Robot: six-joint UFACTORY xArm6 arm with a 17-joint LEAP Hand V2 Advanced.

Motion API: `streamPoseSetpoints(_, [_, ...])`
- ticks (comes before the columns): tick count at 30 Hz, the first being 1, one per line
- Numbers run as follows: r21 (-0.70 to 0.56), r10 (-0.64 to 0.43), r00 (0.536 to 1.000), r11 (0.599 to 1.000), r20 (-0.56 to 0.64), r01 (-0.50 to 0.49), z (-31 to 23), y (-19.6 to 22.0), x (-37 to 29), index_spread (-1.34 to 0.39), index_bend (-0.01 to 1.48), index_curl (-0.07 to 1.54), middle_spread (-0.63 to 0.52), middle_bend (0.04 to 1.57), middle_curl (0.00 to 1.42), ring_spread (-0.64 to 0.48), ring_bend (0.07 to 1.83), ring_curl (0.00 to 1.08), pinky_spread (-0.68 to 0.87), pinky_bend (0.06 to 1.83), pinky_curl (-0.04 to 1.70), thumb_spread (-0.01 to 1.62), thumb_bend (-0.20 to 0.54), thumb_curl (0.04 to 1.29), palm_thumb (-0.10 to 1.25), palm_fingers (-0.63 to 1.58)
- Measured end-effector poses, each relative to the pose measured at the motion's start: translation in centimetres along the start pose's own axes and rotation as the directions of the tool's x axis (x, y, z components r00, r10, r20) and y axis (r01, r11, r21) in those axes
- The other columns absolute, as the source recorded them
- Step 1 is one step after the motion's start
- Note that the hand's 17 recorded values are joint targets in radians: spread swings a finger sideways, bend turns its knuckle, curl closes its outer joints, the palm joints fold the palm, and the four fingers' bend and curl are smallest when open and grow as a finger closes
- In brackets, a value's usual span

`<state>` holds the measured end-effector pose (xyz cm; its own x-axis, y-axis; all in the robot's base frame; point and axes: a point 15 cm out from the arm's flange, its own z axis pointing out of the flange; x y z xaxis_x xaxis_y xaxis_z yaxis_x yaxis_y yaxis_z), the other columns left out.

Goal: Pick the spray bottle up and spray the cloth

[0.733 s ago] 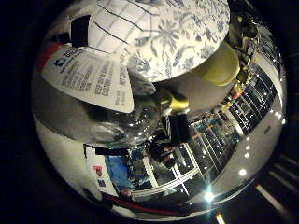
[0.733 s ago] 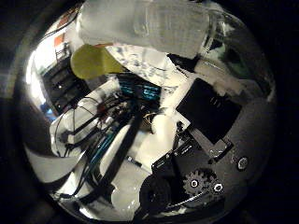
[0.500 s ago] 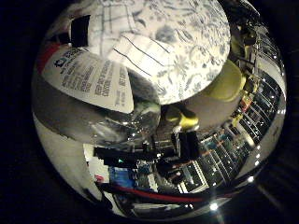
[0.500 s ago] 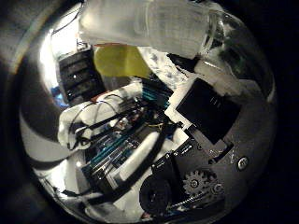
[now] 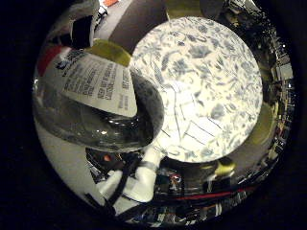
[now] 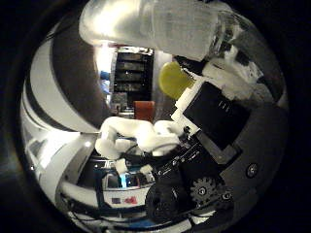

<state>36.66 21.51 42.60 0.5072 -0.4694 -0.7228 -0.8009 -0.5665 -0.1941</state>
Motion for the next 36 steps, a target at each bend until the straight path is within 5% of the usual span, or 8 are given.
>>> streamPoseSetpoints(4, [0.096,-0.065,0.992,0.994,0.112,0.054,1.6,-4.1,1.3,-0.18,1.16,0.66,-0.06,1.32,0.55,-0.15,1.45,0.57,-0.23,1.03,1.18,1.00,-0.012,0.71,1.14,1.22])
streamPoseSetpoints(16, [0.202,-0.210,0.957,0.965,0.200,0.170,8.5,-9.0,7.7,-0.18,1.17,0.66,-0.06,1.33,0.55,-0.15,1.45,0.57,-0.22,1.02,1.19,0.98,-0.013,0.73,1.12,1.22])
streamPoseSetpoints(36, [0.182,-0.107,0.948,0.982,0.300,0.053,16.0,-7.9,15.5,-0.17,1.17,0.67,-0.06,1.32,0.55,-0.15,1.45,0.56,-0.22,1.02,1.18,0.98,-0.012,0.76,1.10,1.22])
